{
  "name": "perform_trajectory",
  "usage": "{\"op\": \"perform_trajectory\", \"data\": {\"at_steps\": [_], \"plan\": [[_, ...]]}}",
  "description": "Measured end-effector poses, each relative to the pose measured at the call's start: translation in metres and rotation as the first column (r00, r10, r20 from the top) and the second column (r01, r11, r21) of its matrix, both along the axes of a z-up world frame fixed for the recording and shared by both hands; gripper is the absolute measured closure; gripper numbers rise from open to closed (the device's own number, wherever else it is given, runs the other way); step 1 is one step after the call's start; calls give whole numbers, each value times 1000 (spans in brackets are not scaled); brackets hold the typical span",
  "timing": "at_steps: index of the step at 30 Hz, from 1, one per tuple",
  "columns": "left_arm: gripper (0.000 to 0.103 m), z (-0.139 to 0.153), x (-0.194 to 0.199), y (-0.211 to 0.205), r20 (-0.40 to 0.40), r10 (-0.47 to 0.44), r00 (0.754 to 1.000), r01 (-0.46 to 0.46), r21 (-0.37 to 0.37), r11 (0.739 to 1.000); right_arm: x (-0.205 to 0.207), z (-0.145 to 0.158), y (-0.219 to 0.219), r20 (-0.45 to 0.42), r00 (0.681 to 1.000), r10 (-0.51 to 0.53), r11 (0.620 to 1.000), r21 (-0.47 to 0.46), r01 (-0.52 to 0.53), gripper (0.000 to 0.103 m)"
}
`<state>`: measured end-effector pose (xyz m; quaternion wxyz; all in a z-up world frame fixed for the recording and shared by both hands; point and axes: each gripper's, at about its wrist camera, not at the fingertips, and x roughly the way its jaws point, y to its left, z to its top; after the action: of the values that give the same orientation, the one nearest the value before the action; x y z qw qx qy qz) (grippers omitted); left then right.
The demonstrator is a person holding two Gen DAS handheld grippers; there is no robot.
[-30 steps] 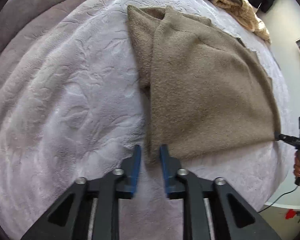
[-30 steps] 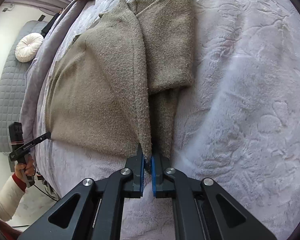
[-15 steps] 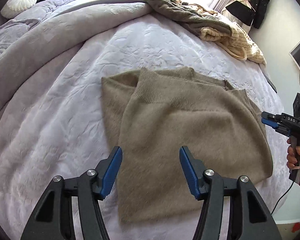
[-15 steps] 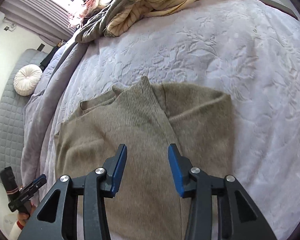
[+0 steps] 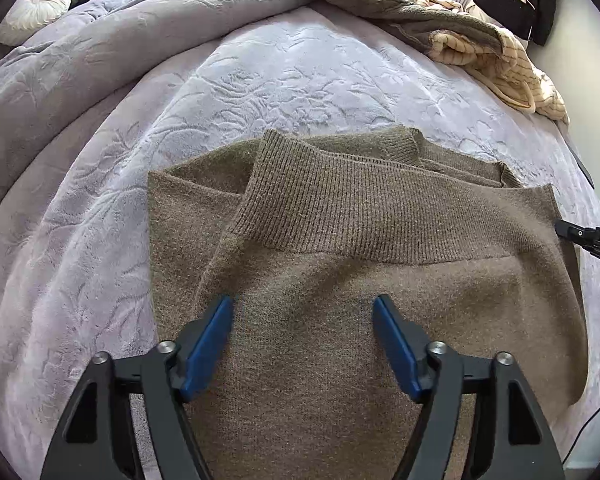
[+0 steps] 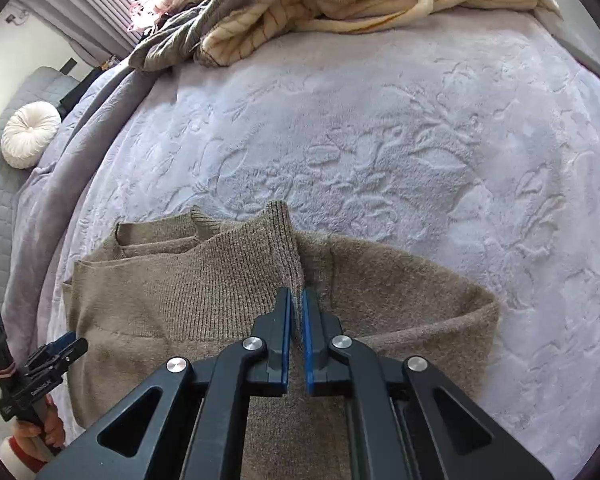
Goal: Fold small clothes
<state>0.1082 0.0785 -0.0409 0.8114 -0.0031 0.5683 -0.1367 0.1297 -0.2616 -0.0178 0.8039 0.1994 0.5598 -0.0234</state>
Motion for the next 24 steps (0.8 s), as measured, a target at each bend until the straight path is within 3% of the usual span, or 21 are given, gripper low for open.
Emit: {"op": "perform_trajectory", "data": {"at_steps": [3, 8, 14, 20, 24], "plan": [[24, -6, 4, -3, -24, 5, 1000, -5, 25, 1000, 5, -14, -6, -40, 999, -10, 999, -32, 8, 98], [24, 7, 2, -3, 3, 7, 1000, -7, 39, 999, 2, -22, -13, -42, 996, -77, 997, 2, 78, 96], [24, 21, -1, 13, 26, 2, 1000, -3, 33, 999, -18, 12, -3, -6, 994, -108, 994, -13, 108, 92], [24, 25, -26, 47, -6, 37, 999, -37, 11, 999, -59, 32, 44, 14, 999, -30, 993, 112, 28, 90], [24, 22, -49, 77, -71, 76, 995, -79, -29, 997, -83, 18, 88, -24, 999, 37, 942, 334, -27, 55]]}}
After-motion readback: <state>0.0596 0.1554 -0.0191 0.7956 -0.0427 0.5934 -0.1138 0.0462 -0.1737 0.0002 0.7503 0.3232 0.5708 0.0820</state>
